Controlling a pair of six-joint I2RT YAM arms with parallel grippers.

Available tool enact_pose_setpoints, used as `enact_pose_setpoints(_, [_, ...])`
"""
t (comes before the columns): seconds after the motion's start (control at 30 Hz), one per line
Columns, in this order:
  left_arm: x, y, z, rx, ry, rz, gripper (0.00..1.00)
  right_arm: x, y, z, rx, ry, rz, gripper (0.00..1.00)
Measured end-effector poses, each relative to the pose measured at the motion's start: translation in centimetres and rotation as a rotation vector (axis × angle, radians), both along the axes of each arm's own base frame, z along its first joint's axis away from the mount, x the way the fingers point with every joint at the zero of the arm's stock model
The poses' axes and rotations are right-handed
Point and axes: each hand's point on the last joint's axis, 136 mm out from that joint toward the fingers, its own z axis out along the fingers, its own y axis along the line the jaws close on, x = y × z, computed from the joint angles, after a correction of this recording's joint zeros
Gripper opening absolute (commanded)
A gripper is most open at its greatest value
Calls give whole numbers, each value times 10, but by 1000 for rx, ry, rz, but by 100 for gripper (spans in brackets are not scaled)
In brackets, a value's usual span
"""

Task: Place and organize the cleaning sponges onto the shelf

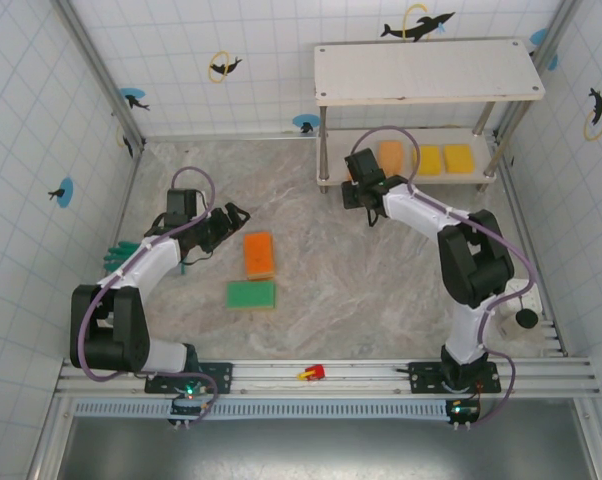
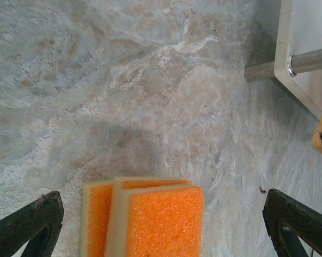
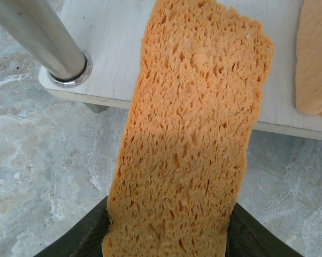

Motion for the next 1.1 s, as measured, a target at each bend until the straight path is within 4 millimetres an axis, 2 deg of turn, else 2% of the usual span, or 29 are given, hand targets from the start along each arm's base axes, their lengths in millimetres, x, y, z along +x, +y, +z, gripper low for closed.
enact_pose_setpoints(0.27, [0, 0, 0, -2, -1, -1, 97, 14, 0, 0, -7, -10, -3, 49])
enact_pose_setpoints(0.7, [-1, -3, 1, -14, 0, -13, 97, 37, -9, 4, 2, -33, -37, 49])
enact_pose_setpoints(0.93, [-2, -6, 3, -29, 0, -25, 97, 40, -11, -6, -3, -17, -41, 49])
enact_pose_setpoints(1.1, [-1, -12, 11, -61, -27, -52, 97, 47, -15, -4, 3, -22, -51, 49])
